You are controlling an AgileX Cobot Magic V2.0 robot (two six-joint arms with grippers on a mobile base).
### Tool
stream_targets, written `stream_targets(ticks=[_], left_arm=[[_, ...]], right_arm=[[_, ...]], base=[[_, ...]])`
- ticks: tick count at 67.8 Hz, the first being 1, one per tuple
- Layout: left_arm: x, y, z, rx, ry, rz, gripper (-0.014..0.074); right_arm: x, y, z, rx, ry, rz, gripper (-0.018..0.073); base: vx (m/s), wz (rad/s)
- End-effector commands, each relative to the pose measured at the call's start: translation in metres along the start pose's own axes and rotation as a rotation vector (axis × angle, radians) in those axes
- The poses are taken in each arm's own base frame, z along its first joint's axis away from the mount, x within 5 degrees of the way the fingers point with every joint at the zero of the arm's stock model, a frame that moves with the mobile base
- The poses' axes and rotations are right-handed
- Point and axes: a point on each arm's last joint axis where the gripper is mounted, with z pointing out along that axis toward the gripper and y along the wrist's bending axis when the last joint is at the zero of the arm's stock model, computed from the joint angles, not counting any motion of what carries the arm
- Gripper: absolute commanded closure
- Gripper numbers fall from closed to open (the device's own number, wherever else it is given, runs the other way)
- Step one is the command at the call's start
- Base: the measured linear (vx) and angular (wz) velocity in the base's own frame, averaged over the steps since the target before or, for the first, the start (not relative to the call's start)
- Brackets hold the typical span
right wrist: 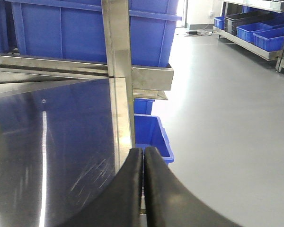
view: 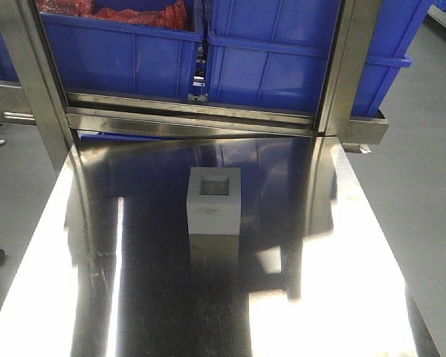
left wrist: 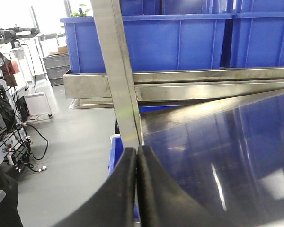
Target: Sort gray base to blue bin
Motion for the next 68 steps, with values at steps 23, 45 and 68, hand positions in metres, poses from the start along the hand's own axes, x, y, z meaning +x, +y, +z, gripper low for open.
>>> stream_targets(ticks=[23,45,68], left_arm=[[-0.015,0.001,-0.002,-0.007,-0.110,-0.022,0.0603],[-0.075,0.006,-0.010,0.006,-0.158,-0.169,0.0603],[-0.141,0.011,0.044,0.016,0.146,-0.126,0.0603]], right_arm=[[-0.005,0.000,0.001,0.006,-0.054,-0.019,0.0564],[-0.005,0.000,0.001,0.006,-0.054,-0.019,0.0564],[-0.005,0.000,0.001,0.006,-0.054,-0.019,0.0564]], base=[[0.00,0.00],[0.00,0.00],[0.00,0.00]])
